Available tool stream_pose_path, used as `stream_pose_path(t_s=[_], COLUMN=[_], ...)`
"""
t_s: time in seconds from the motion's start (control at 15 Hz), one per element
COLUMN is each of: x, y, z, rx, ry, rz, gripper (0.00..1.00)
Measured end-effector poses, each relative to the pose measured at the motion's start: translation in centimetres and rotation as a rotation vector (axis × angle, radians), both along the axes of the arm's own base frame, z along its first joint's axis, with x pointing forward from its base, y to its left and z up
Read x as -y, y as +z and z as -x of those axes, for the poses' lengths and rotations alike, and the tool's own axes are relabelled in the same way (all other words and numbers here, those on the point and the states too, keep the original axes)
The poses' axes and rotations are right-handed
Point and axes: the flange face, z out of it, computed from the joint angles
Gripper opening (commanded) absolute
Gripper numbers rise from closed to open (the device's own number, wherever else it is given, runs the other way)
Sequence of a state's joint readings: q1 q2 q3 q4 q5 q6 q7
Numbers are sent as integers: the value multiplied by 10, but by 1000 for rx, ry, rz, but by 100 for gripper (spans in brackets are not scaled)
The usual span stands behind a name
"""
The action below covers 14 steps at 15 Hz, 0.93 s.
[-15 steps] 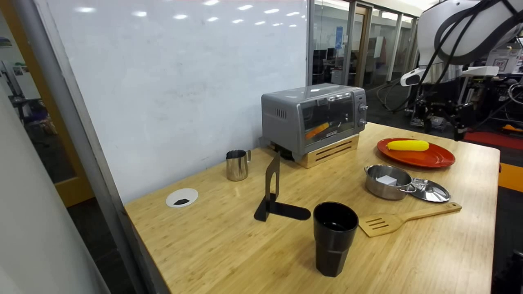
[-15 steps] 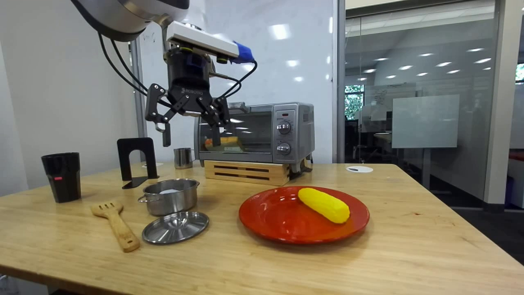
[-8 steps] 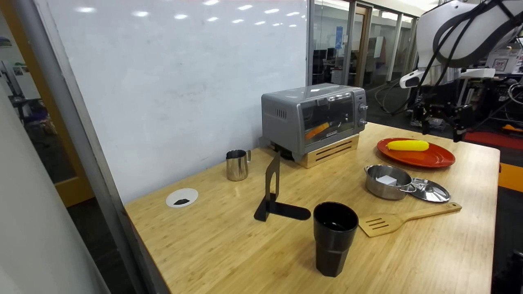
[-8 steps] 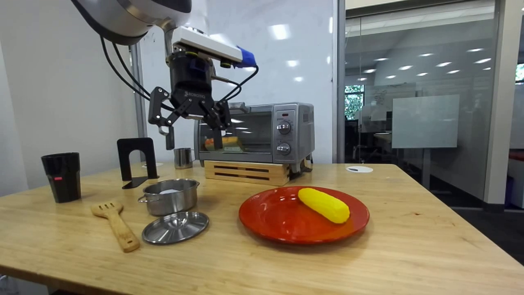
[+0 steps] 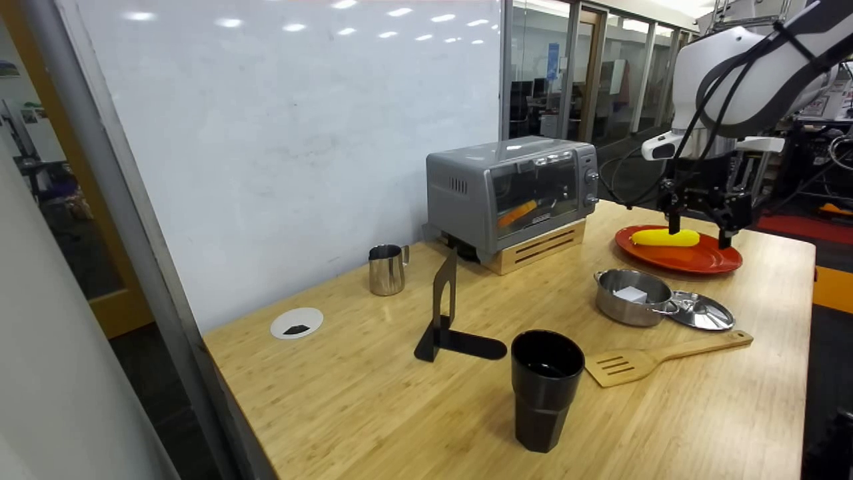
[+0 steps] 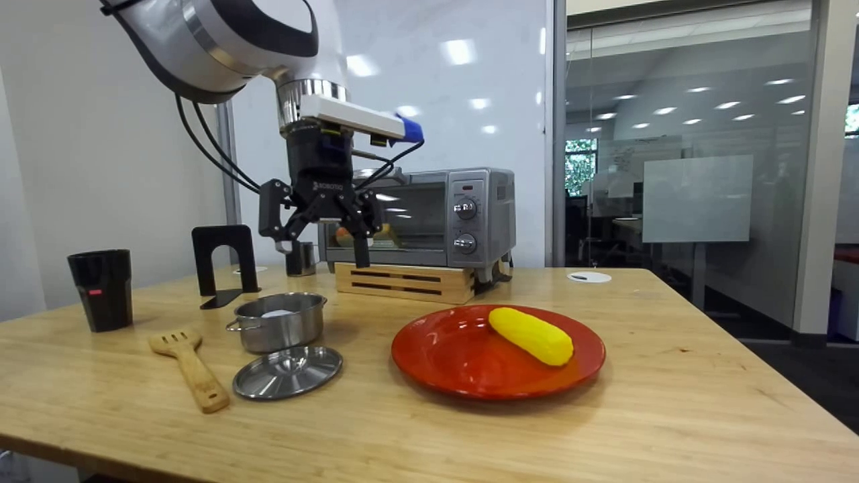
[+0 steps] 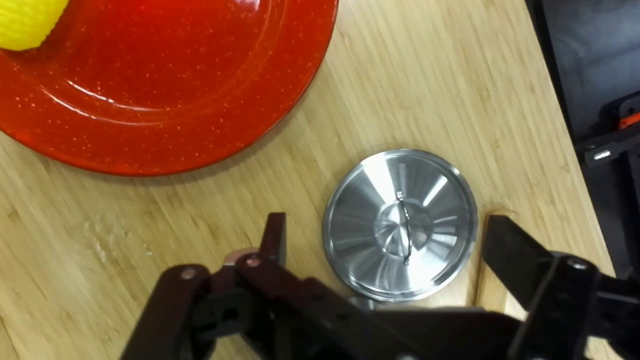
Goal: Place the salt shaker in the pot then close the pot
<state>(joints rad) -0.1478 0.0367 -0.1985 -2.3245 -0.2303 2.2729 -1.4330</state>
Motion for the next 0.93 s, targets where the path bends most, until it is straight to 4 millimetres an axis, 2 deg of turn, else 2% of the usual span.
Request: stream_pose_path(t_s=[0.53, 0.93], x=[-22, -27], y=[-32, -43], z=[17, 25], rx=[31, 68], ry=[-5, -18], rz=[-61, -76], gripper=[100, 100])
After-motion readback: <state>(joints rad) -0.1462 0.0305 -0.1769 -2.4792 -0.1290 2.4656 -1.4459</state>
